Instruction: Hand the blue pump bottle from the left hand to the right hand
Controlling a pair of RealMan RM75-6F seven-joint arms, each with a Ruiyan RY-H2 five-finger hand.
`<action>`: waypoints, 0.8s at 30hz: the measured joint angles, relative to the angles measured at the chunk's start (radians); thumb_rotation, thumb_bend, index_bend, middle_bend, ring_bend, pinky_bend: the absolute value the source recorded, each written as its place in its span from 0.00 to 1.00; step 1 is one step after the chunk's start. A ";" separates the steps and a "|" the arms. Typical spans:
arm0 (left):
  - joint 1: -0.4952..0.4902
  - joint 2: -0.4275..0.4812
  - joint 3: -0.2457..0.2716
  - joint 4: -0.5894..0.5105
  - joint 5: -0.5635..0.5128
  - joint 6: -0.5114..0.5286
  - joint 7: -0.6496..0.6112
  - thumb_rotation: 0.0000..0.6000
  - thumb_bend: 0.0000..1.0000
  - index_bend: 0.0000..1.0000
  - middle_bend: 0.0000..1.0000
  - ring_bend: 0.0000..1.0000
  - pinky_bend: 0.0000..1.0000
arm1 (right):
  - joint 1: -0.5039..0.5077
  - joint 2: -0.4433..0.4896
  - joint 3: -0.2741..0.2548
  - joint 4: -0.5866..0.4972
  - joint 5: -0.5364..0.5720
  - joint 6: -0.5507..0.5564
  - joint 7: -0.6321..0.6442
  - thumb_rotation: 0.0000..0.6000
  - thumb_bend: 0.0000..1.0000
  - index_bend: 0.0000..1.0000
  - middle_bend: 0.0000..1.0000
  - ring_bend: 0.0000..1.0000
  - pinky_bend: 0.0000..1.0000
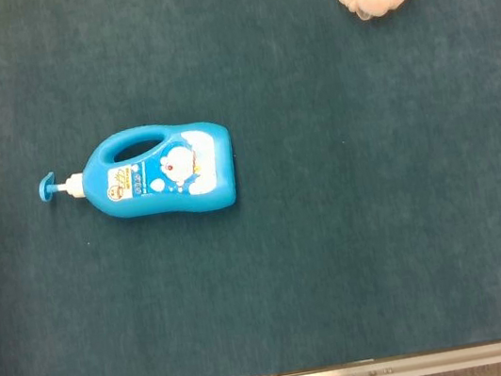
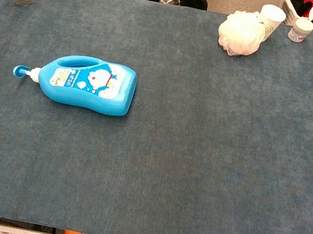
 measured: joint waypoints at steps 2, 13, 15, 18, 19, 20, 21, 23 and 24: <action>-0.001 0.005 0.003 -0.003 0.001 -0.008 0.001 1.00 0.22 0.14 0.13 0.05 0.22 | 0.000 0.000 0.001 0.002 -0.004 0.002 0.007 1.00 0.20 0.36 0.34 0.31 0.36; -0.040 0.031 0.014 0.012 0.040 -0.085 -0.015 1.00 0.22 0.13 0.12 0.05 0.22 | 0.009 0.028 0.035 -0.004 -0.024 0.027 0.021 1.00 0.20 0.36 0.34 0.31 0.36; -0.056 0.037 0.017 0.022 0.047 -0.118 -0.028 1.00 0.22 0.13 0.12 0.05 0.22 | 0.015 0.033 0.048 -0.008 -0.025 0.035 0.015 1.00 0.20 0.36 0.34 0.31 0.36; -0.088 0.045 0.022 0.040 0.058 -0.186 -0.056 1.00 0.22 0.12 0.12 0.05 0.22 | 0.025 0.032 0.067 -0.013 -0.017 0.042 0.000 1.00 0.20 0.36 0.34 0.31 0.36; -0.104 0.048 0.024 0.050 0.062 -0.216 -0.065 1.00 0.22 0.11 0.12 0.05 0.22 | 0.031 0.031 0.073 -0.016 -0.012 0.041 -0.004 1.00 0.20 0.36 0.34 0.31 0.36; -0.117 0.049 0.026 0.058 0.064 -0.240 -0.071 1.00 0.22 0.10 0.12 0.05 0.22 | 0.034 0.031 0.076 -0.018 -0.010 0.038 -0.006 1.00 0.20 0.36 0.34 0.31 0.36; -0.130 0.050 0.027 0.065 0.066 -0.265 -0.077 1.00 0.22 0.09 0.12 0.05 0.22 | 0.038 0.030 0.078 -0.020 -0.009 0.034 -0.008 1.00 0.20 0.36 0.34 0.31 0.36; -0.163 0.051 0.031 0.085 0.070 -0.326 -0.090 1.00 0.22 0.07 0.12 0.05 0.22 | 0.046 0.030 0.080 -0.024 -0.008 0.025 -0.013 1.00 0.20 0.36 0.34 0.31 0.36; -0.177 0.050 0.032 0.093 0.071 -0.354 -0.096 1.00 0.22 0.06 0.12 0.05 0.22 | 0.048 0.028 0.081 -0.026 -0.008 0.023 -0.014 1.00 0.20 0.36 0.34 0.31 0.36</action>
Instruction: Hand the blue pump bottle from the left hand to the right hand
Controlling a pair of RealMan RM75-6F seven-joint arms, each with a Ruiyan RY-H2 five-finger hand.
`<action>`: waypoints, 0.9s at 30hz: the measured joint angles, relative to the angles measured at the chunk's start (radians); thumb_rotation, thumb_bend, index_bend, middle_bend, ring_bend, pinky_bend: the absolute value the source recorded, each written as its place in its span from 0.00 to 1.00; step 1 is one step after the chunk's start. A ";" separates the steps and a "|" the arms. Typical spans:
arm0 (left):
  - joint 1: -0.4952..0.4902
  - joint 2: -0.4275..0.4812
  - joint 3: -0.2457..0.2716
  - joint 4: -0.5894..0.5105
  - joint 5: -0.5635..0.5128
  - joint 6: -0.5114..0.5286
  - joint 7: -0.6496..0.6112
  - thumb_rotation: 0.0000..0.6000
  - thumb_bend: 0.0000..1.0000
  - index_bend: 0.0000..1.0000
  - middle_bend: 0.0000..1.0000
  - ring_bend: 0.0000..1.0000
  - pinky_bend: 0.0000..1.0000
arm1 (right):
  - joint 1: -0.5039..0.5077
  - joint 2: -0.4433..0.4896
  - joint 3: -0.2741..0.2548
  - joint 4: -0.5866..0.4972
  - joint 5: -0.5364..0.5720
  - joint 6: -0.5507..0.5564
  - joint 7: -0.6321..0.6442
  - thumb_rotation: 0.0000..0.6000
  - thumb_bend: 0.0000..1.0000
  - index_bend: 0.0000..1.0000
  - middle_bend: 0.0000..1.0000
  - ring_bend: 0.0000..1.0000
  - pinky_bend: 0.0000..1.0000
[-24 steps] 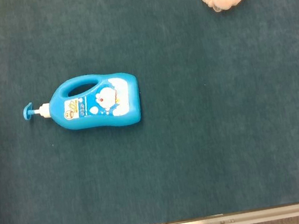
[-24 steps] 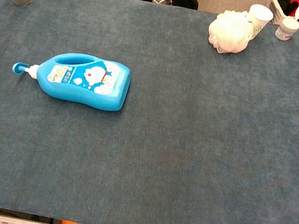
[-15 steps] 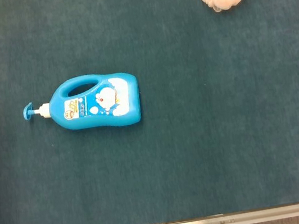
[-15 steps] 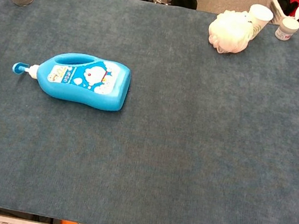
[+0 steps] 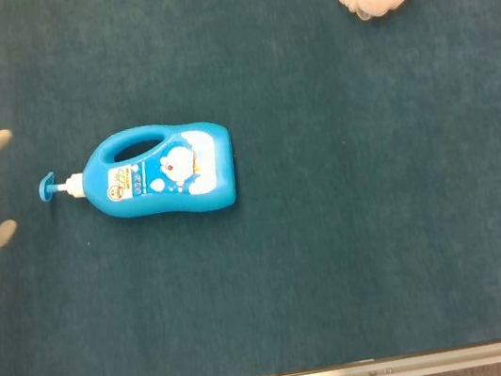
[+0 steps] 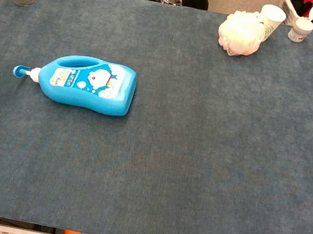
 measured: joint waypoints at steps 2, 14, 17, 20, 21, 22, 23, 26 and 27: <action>-0.035 -0.005 0.003 0.022 -0.001 -0.065 -0.010 1.00 0.22 0.06 0.11 0.05 0.22 | 0.002 -0.003 -0.001 -0.002 -0.002 -0.004 -0.001 1.00 0.20 0.36 0.34 0.31 0.36; -0.163 -0.135 0.020 0.199 -0.102 -0.274 0.004 1.00 0.22 0.07 0.10 0.05 0.22 | -0.012 0.007 -0.018 0.009 0.001 -0.006 0.035 1.00 0.20 0.36 0.34 0.31 0.36; -0.176 -0.172 0.022 0.235 -0.137 -0.295 0.017 1.00 0.22 0.12 0.11 0.06 0.22 | -0.015 0.010 -0.021 0.008 -0.004 -0.005 0.042 1.00 0.20 0.36 0.34 0.31 0.36; -0.186 -0.210 0.024 0.274 -0.165 -0.311 0.023 1.00 0.22 0.16 0.15 0.08 0.23 | -0.017 0.010 -0.025 0.009 -0.006 -0.005 0.045 1.00 0.20 0.36 0.34 0.31 0.36; -0.188 -0.221 0.023 0.284 -0.171 -0.312 0.024 1.00 0.22 0.18 0.18 0.11 0.24 | -0.017 0.011 -0.026 0.009 -0.006 -0.006 0.047 1.00 0.20 0.36 0.34 0.31 0.36; -0.188 -0.235 0.022 0.296 -0.176 -0.308 0.024 1.00 0.22 0.21 0.21 0.15 0.26 | -0.018 0.011 -0.027 0.009 -0.005 -0.007 0.048 1.00 0.20 0.36 0.34 0.31 0.36; -0.188 -0.244 0.021 0.303 -0.178 -0.301 0.024 1.00 0.22 0.24 0.24 0.18 0.29 | -0.019 0.012 -0.028 0.009 -0.004 -0.007 0.050 1.00 0.20 0.36 0.34 0.31 0.36; -0.184 -0.283 0.017 0.330 -0.178 -0.266 0.023 1.00 0.22 0.29 0.29 0.21 0.34 | -0.022 0.014 -0.030 0.009 -0.003 -0.005 0.054 1.00 0.20 0.36 0.34 0.31 0.36; -0.183 -0.291 0.017 0.336 -0.179 -0.262 0.022 1.00 0.22 0.30 0.29 0.22 0.34 | -0.024 0.015 -0.030 0.009 -0.004 -0.003 0.055 1.00 0.20 0.36 0.34 0.31 0.36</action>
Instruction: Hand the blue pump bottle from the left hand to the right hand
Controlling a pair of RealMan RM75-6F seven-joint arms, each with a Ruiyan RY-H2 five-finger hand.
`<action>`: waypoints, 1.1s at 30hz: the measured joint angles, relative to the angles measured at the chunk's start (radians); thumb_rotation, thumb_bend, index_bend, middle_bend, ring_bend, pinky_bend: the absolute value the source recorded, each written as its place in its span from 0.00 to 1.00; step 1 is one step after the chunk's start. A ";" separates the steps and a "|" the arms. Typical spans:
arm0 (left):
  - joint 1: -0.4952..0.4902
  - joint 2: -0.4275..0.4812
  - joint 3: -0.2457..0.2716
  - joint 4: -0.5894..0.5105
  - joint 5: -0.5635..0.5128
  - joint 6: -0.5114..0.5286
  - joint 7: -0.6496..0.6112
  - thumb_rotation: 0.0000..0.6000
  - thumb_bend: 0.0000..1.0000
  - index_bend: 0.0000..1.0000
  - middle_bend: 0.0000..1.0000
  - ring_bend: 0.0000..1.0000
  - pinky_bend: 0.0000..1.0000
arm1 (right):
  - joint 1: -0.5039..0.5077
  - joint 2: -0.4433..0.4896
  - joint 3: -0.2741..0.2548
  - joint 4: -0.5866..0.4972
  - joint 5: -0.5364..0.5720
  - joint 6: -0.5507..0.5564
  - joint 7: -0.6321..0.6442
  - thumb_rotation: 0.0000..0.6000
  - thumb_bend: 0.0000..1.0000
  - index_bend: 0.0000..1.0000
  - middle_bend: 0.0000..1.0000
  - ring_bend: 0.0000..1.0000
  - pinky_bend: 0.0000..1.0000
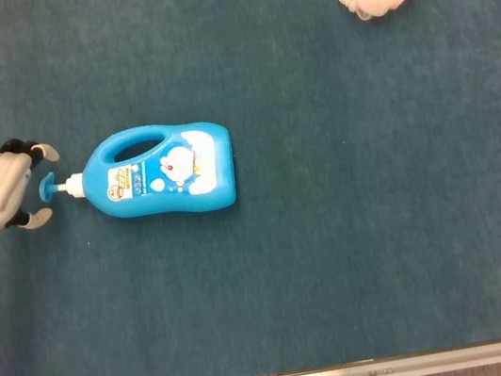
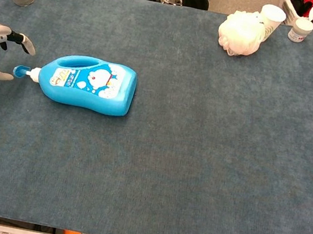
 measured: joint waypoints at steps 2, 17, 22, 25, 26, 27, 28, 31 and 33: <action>-0.001 -0.023 -0.001 0.017 -0.007 0.004 0.001 1.00 0.22 0.30 0.29 0.22 0.35 | -0.003 0.002 -0.002 0.000 -0.002 0.002 0.004 1.00 0.20 0.36 0.34 0.31 0.36; -0.014 -0.117 -0.005 0.052 -0.077 0.016 0.048 1.00 0.22 0.38 0.37 0.28 0.41 | -0.023 0.015 -0.017 0.017 0.002 0.005 0.046 1.00 0.20 0.36 0.34 0.31 0.36; -0.020 -0.148 -0.009 0.070 -0.083 0.010 0.037 1.00 0.22 0.41 0.39 0.29 0.43 | -0.028 0.021 -0.019 0.019 0.000 0.011 0.055 1.00 0.20 0.36 0.34 0.31 0.36; -0.030 -0.159 -0.009 0.082 -0.084 -0.005 0.033 1.00 0.22 0.42 0.42 0.31 0.45 | -0.030 0.024 -0.019 0.018 -0.003 0.013 0.058 1.00 0.20 0.36 0.34 0.31 0.36; -0.032 -0.164 -0.010 0.086 -0.084 -0.005 0.032 1.00 0.22 0.44 0.44 0.34 0.47 | -0.032 0.025 -0.020 0.018 -0.004 0.014 0.059 1.00 0.20 0.36 0.34 0.31 0.36; -0.033 -0.168 -0.011 0.090 -0.084 -0.005 0.030 1.00 0.22 0.45 0.46 0.36 0.49 | -0.032 0.026 -0.020 0.018 -0.004 0.015 0.059 1.00 0.20 0.36 0.34 0.31 0.36; -0.034 -0.173 -0.013 0.093 -0.084 -0.005 0.023 1.00 0.22 0.47 0.50 0.40 0.52 | -0.033 0.027 -0.020 0.017 -0.004 0.015 0.060 1.00 0.20 0.36 0.34 0.31 0.36; -0.038 -0.185 -0.015 0.108 -0.080 -0.010 0.005 1.00 0.22 0.50 0.56 0.45 0.57 | -0.035 0.028 -0.021 0.017 -0.004 0.016 0.065 1.00 0.20 0.36 0.34 0.31 0.36; -0.041 -0.190 -0.014 0.116 -0.072 -0.012 -0.003 1.00 0.22 0.51 0.58 0.48 0.59 | -0.036 0.029 -0.021 0.017 -0.006 0.018 0.067 1.00 0.20 0.36 0.34 0.31 0.36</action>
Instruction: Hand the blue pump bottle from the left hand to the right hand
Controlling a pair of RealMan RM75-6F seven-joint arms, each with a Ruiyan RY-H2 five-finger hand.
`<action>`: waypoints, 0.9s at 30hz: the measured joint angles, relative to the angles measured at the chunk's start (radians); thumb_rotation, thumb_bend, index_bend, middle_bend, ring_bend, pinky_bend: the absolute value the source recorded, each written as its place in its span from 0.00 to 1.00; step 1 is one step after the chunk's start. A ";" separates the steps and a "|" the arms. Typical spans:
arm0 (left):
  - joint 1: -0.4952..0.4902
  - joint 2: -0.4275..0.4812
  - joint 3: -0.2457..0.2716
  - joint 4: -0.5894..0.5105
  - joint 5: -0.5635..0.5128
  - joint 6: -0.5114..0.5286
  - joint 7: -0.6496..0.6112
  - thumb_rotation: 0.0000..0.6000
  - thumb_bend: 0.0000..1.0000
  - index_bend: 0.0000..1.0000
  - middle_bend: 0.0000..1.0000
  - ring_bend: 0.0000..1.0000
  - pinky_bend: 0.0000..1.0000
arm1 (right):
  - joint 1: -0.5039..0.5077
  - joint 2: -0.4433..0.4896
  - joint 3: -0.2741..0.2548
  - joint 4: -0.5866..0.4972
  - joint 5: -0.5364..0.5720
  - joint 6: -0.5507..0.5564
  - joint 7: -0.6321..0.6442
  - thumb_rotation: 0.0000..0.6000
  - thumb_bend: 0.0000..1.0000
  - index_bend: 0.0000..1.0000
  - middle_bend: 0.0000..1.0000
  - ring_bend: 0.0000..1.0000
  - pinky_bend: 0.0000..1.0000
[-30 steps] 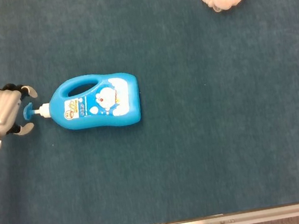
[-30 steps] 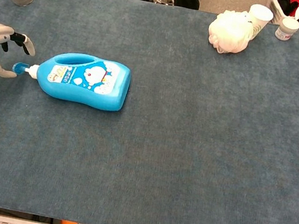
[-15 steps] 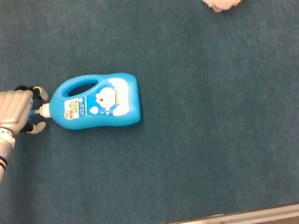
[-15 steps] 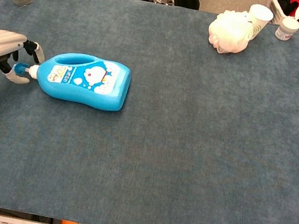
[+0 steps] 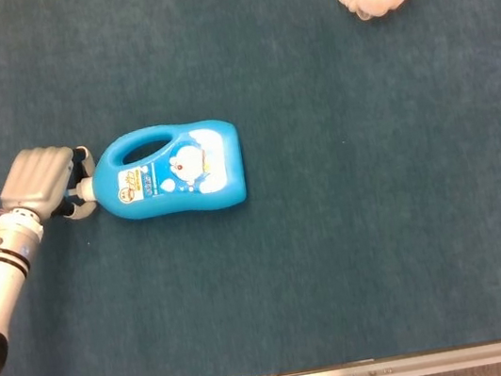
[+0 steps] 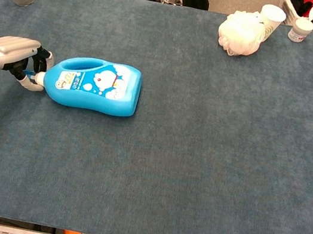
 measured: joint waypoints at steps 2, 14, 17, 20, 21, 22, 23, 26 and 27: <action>-0.003 -0.002 0.000 0.004 0.009 -0.001 -0.010 1.00 0.23 0.55 0.63 0.53 0.63 | -0.001 0.001 0.000 0.000 -0.004 0.003 0.002 1.00 0.20 0.36 0.34 0.31 0.36; -0.020 0.025 0.009 0.006 0.116 0.016 -0.083 1.00 0.32 0.64 0.72 0.65 0.76 | 0.005 0.001 0.003 -0.005 -0.007 -0.005 0.001 1.00 0.20 0.36 0.34 0.31 0.36; -0.019 0.035 0.012 0.011 0.162 0.045 -0.112 1.00 0.32 0.64 0.72 0.65 0.76 | 0.008 0.002 0.005 -0.008 -0.005 -0.009 0.001 1.00 0.20 0.36 0.34 0.31 0.36; -0.019 0.048 0.018 0.017 0.211 0.078 -0.135 1.00 0.32 0.63 0.72 0.64 0.76 | 0.011 0.001 0.006 -0.010 -0.006 -0.012 -0.003 1.00 0.20 0.36 0.34 0.31 0.36; -0.019 0.053 0.019 0.018 0.225 0.087 -0.142 1.00 0.33 0.63 0.72 0.64 0.76 | 0.013 0.000 0.007 -0.011 -0.005 -0.014 -0.004 1.00 0.20 0.36 0.34 0.31 0.36; -0.020 0.062 0.022 0.019 0.245 0.099 -0.151 1.00 0.33 0.63 0.72 0.64 0.76 | 0.015 0.000 0.007 -0.012 -0.005 -0.018 -0.005 1.00 0.20 0.36 0.34 0.31 0.36; -0.021 0.070 0.024 0.019 0.258 0.108 -0.158 1.00 0.33 0.63 0.72 0.64 0.76 | 0.019 -0.001 0.008 -0.013 -0.005 -0.023 -0.008 1.00 0.20 0.36 0.34 0.31 0.36; -0.025 0.102 0.028 0.014 0.299 0.142 -0.177 1.00 0.33 0.63 0.73 0.64 0.76 | 0.033 0.000 0.010 -0.023 -0.011 -0.041 -0.016 1.00 0.20 0.36 0.34 0.31 0.36; -0.026 0.112 0.028 0.011 0.310 0.153 -0.181 1.00 0.33 0.63 0.73 0.64 0.76 | 0.038 0.001 0.011 -0.027 -0.014 -0.046 -0.018 1.00 0.20 0.36 0.34 0.31 0.36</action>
